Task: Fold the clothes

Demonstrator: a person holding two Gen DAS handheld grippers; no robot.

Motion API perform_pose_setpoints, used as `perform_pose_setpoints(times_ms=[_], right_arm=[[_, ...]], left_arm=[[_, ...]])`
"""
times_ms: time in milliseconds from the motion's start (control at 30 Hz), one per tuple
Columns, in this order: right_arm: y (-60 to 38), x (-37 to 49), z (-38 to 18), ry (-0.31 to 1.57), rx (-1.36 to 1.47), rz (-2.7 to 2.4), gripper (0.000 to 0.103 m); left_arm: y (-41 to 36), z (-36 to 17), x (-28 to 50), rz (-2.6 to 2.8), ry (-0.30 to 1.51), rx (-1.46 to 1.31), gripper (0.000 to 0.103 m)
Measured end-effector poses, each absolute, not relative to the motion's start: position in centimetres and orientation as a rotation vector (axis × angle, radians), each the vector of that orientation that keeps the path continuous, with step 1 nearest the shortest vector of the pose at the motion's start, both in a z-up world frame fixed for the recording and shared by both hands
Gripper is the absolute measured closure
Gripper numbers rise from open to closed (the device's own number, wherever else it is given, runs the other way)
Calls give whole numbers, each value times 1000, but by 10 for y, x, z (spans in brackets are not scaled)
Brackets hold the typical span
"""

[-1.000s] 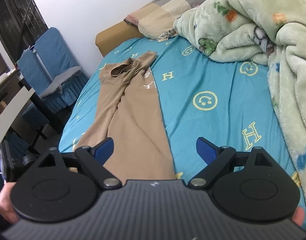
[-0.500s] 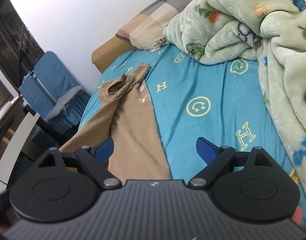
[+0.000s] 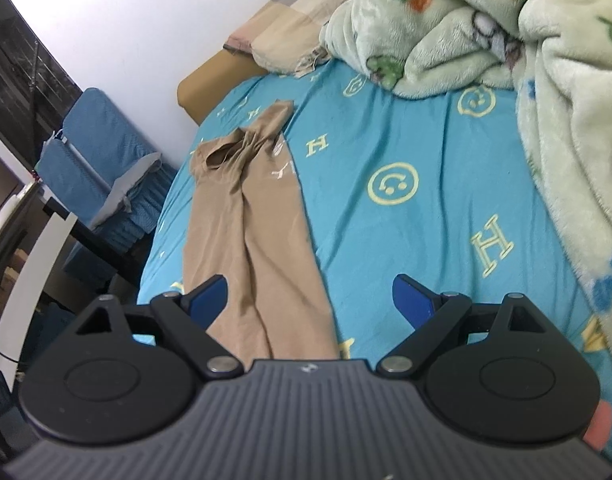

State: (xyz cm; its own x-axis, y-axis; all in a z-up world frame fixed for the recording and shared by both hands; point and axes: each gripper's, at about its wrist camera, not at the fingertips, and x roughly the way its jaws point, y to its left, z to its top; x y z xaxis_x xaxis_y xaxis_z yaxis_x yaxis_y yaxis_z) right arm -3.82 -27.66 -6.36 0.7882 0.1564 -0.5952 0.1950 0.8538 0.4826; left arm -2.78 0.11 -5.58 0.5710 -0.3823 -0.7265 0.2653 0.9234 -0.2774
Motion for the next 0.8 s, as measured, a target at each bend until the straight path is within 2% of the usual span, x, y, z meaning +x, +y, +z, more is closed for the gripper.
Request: perform_pose_setpoints(times_ms=[100,333,400,567,800], right_arm=[[-272,-37,-64,679,547,-23,12],[-259,-35,-62,662,490,-10,12],[-256,-30,-63,659,449,-11,12],[-254,-12,-74,675,410,-41,12],[-260,29,-102,734,456,-89,12]], left_arm=[[11,-48,-8,-350,871,-158,53],[9,-35,89,-290,775,-110,52],[0,-36,128,-259,727,-37,49],[-23,-53,223,-182,654,93,49],[-47,-90,336,-89,592,158,43]])
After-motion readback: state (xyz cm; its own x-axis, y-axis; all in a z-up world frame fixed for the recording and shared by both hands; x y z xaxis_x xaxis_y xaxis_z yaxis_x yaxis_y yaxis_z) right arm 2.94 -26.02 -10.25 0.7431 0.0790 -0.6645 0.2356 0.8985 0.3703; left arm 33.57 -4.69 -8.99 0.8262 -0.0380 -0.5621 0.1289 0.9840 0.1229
